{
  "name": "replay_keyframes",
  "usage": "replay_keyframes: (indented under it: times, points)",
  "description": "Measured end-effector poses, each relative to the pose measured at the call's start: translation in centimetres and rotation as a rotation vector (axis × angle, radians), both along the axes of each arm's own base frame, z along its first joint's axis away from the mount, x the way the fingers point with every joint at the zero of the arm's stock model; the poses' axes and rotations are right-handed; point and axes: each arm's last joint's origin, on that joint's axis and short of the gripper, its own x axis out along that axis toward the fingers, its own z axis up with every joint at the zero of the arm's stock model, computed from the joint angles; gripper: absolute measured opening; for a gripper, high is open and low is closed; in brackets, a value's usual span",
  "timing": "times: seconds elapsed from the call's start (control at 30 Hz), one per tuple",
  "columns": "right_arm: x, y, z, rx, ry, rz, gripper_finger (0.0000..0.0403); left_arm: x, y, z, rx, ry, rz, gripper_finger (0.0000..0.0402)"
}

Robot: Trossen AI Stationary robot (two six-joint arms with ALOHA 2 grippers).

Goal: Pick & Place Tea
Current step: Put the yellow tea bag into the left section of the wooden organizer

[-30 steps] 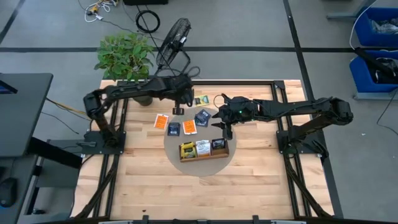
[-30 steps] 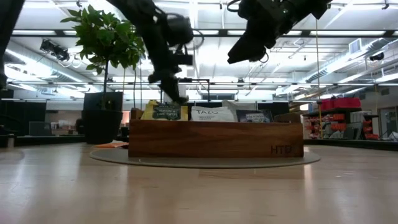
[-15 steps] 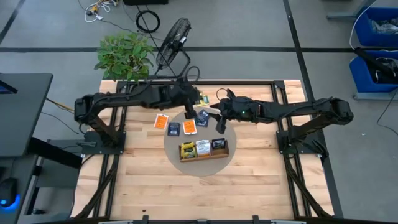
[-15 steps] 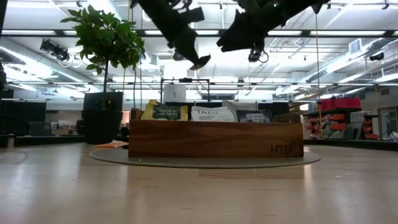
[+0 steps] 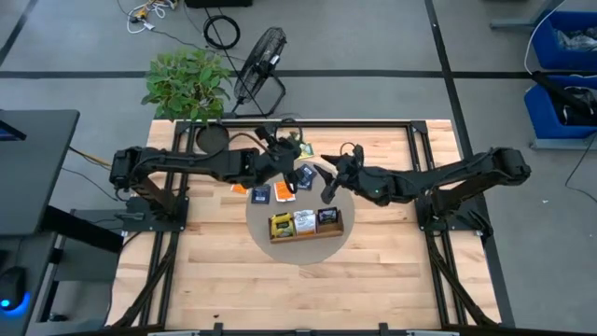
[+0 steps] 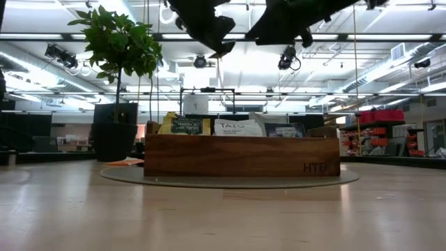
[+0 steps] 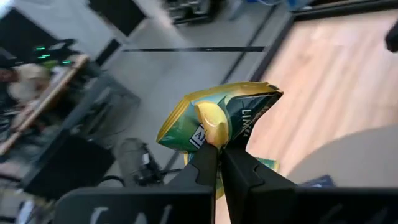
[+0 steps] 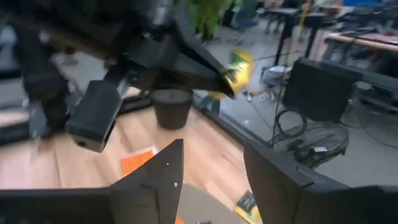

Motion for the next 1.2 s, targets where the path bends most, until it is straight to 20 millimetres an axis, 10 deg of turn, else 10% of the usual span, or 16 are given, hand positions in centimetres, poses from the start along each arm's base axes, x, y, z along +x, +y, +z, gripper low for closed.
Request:
replay_keyframes:
  times: [0.3, 1.2]
  points:
    - [-0.8, -0.5, -0.8, 0.012, -0.272, 0.096, 0.0178, 0.4, -2.5, -0.1, 0.0, -0.084, -0.042, 0.0012]
    - [-0.3, -0.8, 0.4, -0.073, -0.245, 0.153, 0.0164, 1.1, -4.3, 1.2, 0.02, -0.201, -0.146, 0.0012]
